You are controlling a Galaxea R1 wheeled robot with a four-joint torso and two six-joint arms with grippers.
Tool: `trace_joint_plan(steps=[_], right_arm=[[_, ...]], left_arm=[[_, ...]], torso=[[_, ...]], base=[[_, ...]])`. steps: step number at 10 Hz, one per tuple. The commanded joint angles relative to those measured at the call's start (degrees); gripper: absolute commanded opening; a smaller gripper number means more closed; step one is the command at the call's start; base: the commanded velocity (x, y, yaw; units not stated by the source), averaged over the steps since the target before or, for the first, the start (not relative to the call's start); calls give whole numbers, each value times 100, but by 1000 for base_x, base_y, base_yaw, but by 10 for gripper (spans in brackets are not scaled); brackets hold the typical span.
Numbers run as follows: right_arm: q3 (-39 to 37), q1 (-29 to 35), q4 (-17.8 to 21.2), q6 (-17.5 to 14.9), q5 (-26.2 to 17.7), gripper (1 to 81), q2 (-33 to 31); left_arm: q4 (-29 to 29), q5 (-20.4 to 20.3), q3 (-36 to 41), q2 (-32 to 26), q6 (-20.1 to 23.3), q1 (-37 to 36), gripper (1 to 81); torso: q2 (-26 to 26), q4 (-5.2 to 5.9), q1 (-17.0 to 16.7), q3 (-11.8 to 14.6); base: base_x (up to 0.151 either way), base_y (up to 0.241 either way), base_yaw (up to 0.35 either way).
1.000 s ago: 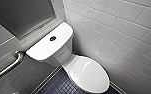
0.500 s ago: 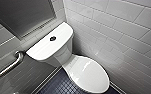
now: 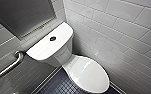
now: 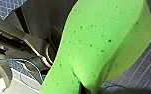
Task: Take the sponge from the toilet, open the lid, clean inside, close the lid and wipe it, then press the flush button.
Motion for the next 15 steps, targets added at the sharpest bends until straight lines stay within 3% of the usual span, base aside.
trace_joint_plan(steps=[1, 3, 6, 8, 13, 15], right_arm=[[538, 427, 213, 199, -584, 10, -698], [1424, 1076, 222, 377, -767, 10, -1392], [2534, 2569, 317, 403, -1987, 10, -1947], [2579, 3484, 546, 403, -2771, 10, -1869], [2859, 5410, 758, 639, -4160, 10, -1719], [3079, 5893, 758, 737, -4354, 10, -1842]], left_arm=[[738, -83, -157, 147, 4, 747, 811], [914, -453, -702, 471, 4, 1116, 811], [1178, -594, -1476, 1130, 4, 1513, 811], [1301, -603, -1801, 1482, 4, 1689, 811], [1363, -585, -2144, 1931, 4, 1776, 811], [1363, -585, -2180, 2027, 4, 1777, 811]], torso=[[0, 0, 0, 0], [-2, 0, 0, 0], [-2, 0, 0, 0], [-2, 0, 0, 0], [-2, 0, 0, 0], [-2, 0, 0, 0]], base=[[0, 0, 0], [0, 0, 0], [0, 0, 0], [0, 0, 0], [0, 0, 0], [0, 0, 0]])
